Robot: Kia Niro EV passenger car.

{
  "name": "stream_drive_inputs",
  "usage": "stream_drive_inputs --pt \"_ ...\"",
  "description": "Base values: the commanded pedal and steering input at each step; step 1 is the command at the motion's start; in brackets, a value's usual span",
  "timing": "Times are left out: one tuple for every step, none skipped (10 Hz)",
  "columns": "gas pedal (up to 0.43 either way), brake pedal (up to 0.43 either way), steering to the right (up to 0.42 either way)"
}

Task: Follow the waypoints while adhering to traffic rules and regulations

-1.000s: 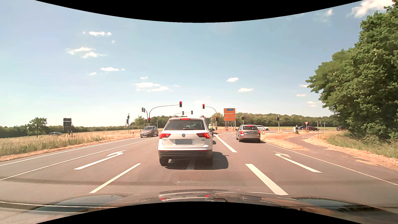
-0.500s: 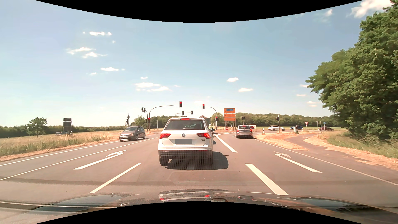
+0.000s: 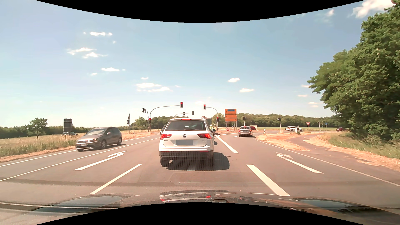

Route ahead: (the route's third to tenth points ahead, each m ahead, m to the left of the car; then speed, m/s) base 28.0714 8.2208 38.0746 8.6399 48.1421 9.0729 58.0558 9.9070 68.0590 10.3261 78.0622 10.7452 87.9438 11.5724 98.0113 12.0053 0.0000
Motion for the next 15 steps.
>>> stream_drive_inputs --pt "0.000 0.000 -0.005" --pt "0.000 0.000 -0.006" --pt "0.000 0.000 -0.005" --pt "0.000 0.000 -0.006" --pt "0.000 0.000 -0.005" --pt "0.000 0.000 -0.006" --pt "0.000 0.000 -0.006" --pt "0.000 0.000 -0.005" --pt "0.000 0.000 -0.005" --pt "0.000 0.000 -0.005" --pt "0.000 0.000 -0.005" --pt "0.000 0.000 -0.005" --pt "0.000 0.000 -0.005" --pt "0.000 0.000 -0.006" --pt "0.000 0.000 -0.005"
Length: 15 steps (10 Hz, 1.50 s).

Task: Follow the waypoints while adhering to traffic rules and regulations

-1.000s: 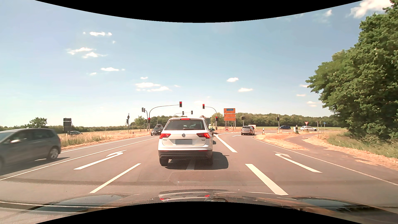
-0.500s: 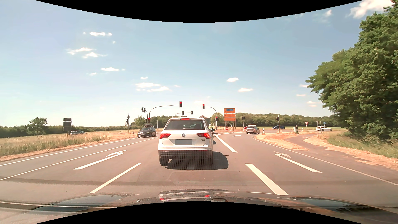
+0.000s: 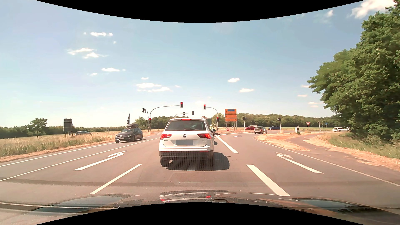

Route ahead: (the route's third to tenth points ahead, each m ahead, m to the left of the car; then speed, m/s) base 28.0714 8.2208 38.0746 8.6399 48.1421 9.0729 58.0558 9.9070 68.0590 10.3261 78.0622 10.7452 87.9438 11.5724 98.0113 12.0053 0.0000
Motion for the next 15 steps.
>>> stream_drive_inputs --pt "0.000 0.000 -0.006" --pt "0.000 0.000 -0.005" --pt "0.000 0.000 -0.006" --pt "0.000 0.000 -0.006" --pt "0.000 0.000 -0.006" --pt "0.000 0.000 -0.006" --pt "0.000 0.000 -0.006" --pt "0.000 0.000 -0.005" --pt "0.000 0.000 -0.006" --pt "0.000 0.000 -0.005" --pt "0.000 0.000 -0.005" --pt "0.000 0.000 -0.005" --pt "0.000 0.000 -0.005" --pt "0.000 0.000 -0.006" --pt "0.000 0.000 -0.006"
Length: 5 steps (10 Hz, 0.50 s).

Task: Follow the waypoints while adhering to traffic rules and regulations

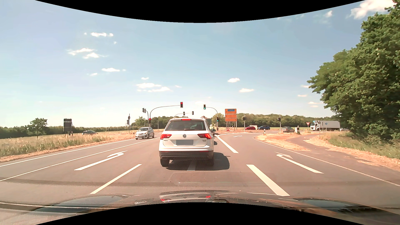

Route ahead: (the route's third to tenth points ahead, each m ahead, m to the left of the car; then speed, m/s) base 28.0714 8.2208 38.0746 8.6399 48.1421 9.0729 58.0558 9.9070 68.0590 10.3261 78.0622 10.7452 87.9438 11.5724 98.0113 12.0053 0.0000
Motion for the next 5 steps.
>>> stream_drive_inputs --pt "0.000 0.000 -0.005" --pt "0.000 0.000 -0.006" --pt "0.000 0.000 -0.005" --pt "0.000 0.000 -0.005" --pt "0.000 0.000 -0.005"
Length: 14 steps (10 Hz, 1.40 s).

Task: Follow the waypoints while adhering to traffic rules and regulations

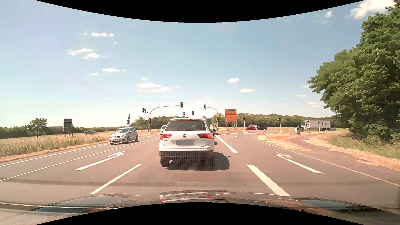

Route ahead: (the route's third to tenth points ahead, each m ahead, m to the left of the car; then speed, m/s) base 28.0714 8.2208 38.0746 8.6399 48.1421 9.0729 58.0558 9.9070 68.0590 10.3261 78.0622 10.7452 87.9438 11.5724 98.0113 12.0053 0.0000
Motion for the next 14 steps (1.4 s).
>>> stream_drive_inputs --pt "0.000 0.000 -0.006" --pt "0.000 0.000 -0.006" --pt "0.000 0.000 -0.005" --pt "0.000 0.000 -0.005" --pt "0.000 0.000 -0.005" --pt "0.000 0.000 -0.005" --pt "0.000 0.000 -0.006" --pt "0.000 0.000 -0.006" --pt "0.000 0.000 -0.005" --pt "0.000 0.000 -0.005" --pt "0.000 0.000 -0.006" --pt "0.000 0.000 -0.005" --pt "0.000 0.000 -0.006" --pt "0.000 0.000 -0.005"
